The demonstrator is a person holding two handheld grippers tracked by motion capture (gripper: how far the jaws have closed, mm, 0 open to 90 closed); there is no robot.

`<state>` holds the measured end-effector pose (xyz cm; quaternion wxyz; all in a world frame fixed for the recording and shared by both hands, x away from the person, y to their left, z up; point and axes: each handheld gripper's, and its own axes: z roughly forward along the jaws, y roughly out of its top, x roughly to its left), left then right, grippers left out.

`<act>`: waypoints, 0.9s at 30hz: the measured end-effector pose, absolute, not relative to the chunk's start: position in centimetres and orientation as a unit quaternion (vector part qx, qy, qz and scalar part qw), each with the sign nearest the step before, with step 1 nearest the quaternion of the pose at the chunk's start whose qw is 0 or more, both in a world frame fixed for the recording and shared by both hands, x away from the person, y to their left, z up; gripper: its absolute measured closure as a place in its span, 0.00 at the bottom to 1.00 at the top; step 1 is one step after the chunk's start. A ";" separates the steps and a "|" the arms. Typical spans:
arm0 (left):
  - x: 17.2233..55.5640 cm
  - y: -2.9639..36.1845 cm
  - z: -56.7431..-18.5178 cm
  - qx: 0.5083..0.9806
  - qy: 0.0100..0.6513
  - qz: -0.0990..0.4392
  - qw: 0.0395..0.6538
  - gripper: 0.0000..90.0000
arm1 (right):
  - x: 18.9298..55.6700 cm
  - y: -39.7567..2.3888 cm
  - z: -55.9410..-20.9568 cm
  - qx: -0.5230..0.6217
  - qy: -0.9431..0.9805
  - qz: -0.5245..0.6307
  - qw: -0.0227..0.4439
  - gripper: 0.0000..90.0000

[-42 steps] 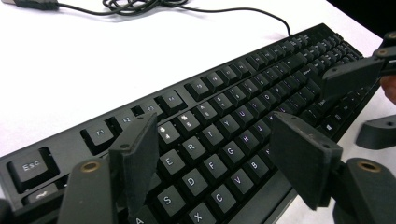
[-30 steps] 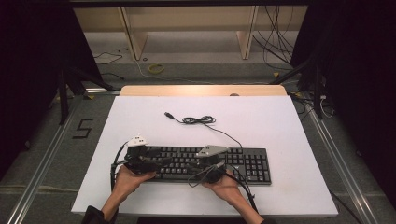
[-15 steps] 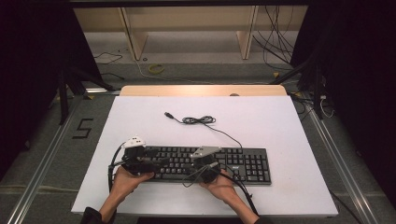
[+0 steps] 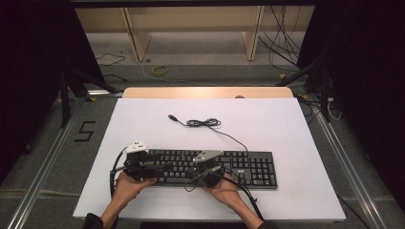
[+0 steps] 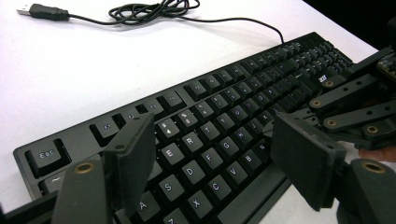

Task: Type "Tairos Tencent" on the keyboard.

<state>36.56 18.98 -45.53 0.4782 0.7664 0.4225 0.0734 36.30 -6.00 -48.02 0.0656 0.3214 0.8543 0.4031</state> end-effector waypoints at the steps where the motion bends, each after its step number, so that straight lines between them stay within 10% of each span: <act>1: 36.6 19.0 -45.5 0.767 0.423 0.074 0.478 0.34 | 36.3 -6.0 -48.1 0.321 0.856 0.401 0.066 1.00; 27: 36.9 18.6 -45.8 0.770 0.421 0.072 0.474 0.35 | 36.3 -7.9 -46.7 0.335 0.832 0.437 0.066 0.89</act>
